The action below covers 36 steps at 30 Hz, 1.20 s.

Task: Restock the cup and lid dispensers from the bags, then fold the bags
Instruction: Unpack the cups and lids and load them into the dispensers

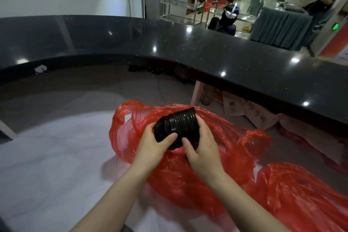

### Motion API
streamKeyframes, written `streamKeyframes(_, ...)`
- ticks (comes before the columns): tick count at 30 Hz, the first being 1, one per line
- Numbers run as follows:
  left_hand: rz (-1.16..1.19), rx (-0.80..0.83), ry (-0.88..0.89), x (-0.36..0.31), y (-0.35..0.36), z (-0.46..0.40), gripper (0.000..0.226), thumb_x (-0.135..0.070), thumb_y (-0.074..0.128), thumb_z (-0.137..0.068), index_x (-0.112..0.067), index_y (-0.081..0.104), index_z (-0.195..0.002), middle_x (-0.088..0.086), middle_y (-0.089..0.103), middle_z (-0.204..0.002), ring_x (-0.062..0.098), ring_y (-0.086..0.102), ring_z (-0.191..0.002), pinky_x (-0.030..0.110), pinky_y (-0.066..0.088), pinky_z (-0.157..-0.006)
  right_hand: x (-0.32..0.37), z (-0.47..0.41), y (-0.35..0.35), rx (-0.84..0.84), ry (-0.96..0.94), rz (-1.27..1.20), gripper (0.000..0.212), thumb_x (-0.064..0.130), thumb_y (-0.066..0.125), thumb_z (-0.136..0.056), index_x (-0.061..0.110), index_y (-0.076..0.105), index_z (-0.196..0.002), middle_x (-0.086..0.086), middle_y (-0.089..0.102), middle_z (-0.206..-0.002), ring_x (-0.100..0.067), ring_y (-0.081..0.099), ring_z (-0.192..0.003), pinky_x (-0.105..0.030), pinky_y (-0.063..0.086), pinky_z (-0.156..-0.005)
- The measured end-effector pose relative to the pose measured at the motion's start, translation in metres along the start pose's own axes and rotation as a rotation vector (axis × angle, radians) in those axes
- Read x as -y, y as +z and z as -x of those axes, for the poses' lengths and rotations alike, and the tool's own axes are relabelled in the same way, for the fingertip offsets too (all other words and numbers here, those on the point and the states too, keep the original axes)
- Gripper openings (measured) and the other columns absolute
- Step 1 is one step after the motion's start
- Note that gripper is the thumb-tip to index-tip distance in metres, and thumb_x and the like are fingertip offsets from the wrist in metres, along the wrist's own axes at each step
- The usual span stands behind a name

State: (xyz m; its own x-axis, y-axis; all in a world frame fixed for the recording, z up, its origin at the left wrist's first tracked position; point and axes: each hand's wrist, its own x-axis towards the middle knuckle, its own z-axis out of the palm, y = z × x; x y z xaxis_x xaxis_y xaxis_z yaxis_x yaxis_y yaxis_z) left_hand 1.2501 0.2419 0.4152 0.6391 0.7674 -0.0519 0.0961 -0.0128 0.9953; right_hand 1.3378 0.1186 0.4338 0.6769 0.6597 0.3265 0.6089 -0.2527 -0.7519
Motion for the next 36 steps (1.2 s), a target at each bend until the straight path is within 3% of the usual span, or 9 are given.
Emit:
streamKeyframes(3, 0.05, 0.022, 0.001, 0.002, 0.0, 0.002, 0.041, -0.027, 0.074, -0.081, -0.03, 0.05, -0.115, -0.009, 0.069, -0.099, -0.001, 0.066, -0.09, 0.021, 0.049, -0.08, -0.002, 0.001, -0.002, -0.005, -0.026, 0.052, 0.06, 0.014, 0.07, -0.084, 0.015, 0.044, -0.139, 0.007, 0.05, -0.136, -0.009, 0.044, -0.126, -0.02, 0.035, -0.105)
streamKeyframes(8, 0.042, 0.01, 0.026, 0.004, -0.005, 0.006, 0.045, -0.018, 0.078, -0.075, -0.039, 0.051, -0.105, -0.013, 0.071, -0.093, -0.004, 0.066, -0.088, 0.009, 0.048, -0.068, -0.006, 0.001, -0.006, 0.013, -0.079, 0.109, 0.05, 0.012, 0.08, -0.074, 0.015, 0.059, -0.12, 0.024, 0.047, -0.12, -0.002, 0.047, -0.11, -0.003, 0.031, -0.091)
streamKeyframes(18, 0.084, 0.047, 0.013, 0.001, -0.001, 0.013, 0.049, -0.018, 0.083, -0.07, -0.032, 0.055, -0.107, -0.008, 0.069, -0.102, -0.001, 0.066, -0.089, 0.012, 0.049, -0.07, -0.01, 0.009, -0.007, -0.054, -0.174, 0.125, 0.038, 0.006, 0.084, -0.067, 0.012, 0.067, -0.1, 0.011, 0.061, -0.121, -0.009, 0.054, -0.105, -0.02, 0.038, -0.092)
streamKeyframes(24, 0.465, 0.124, -0.262, 0.002, -0.002, 0.011, 0.054, -0.036, 0.068, -0.07, -0.012, 0.057, -0.117, 0.008, 0.067, -0.107, 0.02, 0.066, -0.09, 0.039, 0.053, -0.078, 0.001, 0.006, -0.006, 0.025, -0.279, 0.036, 0.028, 0.004, 0.076, -0.071, 0.015, 0.069, -0.096, 0.02, 0.056, -0.125, -0.002, 0.05, -0.118, -0.036, 0.019, -0.115)
streamKeyframes(27, 0.504, 0.147, -0.293, 0.008, -0.006, 0.01, 0.053, -0.037, 0.066, -0.071, -0.014, 0.059, -0.118, 0.005, 0.068, -0.104, 0.023, 0.065, -0.096, 0.044, 0.052, -0.086, 0.004, 0.001, -0.01, 0.078, -0.228, -0.1, 0.021, 0.005, 0.07, -0.076, 0.016, 0.069, -0.093, 0.024, 0.057, -0.122, 0.002, 0.048, -0.12, -0.024, 0.036, -0.106)
streamKeyframes(29, 0.53, 0.153, -0.296, 0.011, -0.009, 0.009, 0.051, -0.035, 0.065, -0.072, -0.015, 0.06, -0.118, 0.005, 0.069, -0.106, 0.022, 0.067, -0.096, 0.044, 0.052, -0.086, 0.005, -0.001, -0.014, 0.125, -0.193, -0.139, 0.019, 0.004, 0.071, -0.078, 0.018, 0.07, -0.09, 0.022, 0.06, -0.12, 0.003, 0.05, -0.119, -0.033, 0.039, -0.106)
streamKeyframes(32, 0.577, 0.179, -0.314, 0.015, -0.011, 0.009, 0.042, -0.036, 0.065, -0.073, -0.018, 0.066, -0.11, 0.004, 0.072, -0.103, 0.021, 0.069, -0.093, 0.044, 0.054, -0.085, 0.007, -0.002, -0.019, 0.191, -0.196, -0.088, 0.022, 0.006, 0.072, -0.079, 0.023, 0.071, -0.093, 0.028, 0.057, -0.122, 0.004, 0.047, -0.124, -0.048, 0.02, -0.117)
streamKeyframes(34, 0.609, 0.167, -0.329, 0.016, -0.011, 0.007, 0.03, -0.038, 0.065, -0.071, -0.022, 0.072, -0.096, 0.001, 0.074, -0.095, 0.018, 0.071, -0.085, 0.042, 0.055, -0.081, 0.01, -0.004, -0.023, 0.172, -0.249, -0.052, 0.023, 0.011, 0.073, -0.079, 0.025, 0.071, -0.097, 0.028, 0.055, -0.124, 0.001, 0.044, -0.128, -0.042, 0.017, -0.118)
streamKeyframes(36, 0.637, 0.147, -0.338, 0.014, -0.013, 0.006, 0.029, -0.039, 0.064, -0.07, -0.023, 0.073, -0.092, -0.001, 0.074, -0.093, 0.017, 0.071, -0.081, 0.04, 0.056, -0.077, 0.011, -0.006, -0.029, 0.033, -0.316, -0.046, 0.019, 0.015, 0.072, -0.078, 0.023, 0.072, -0.096, 0.018, 0.062, -0.12, -0.003, 0.051, -0.121, -0.031, 0.032, -0.109)
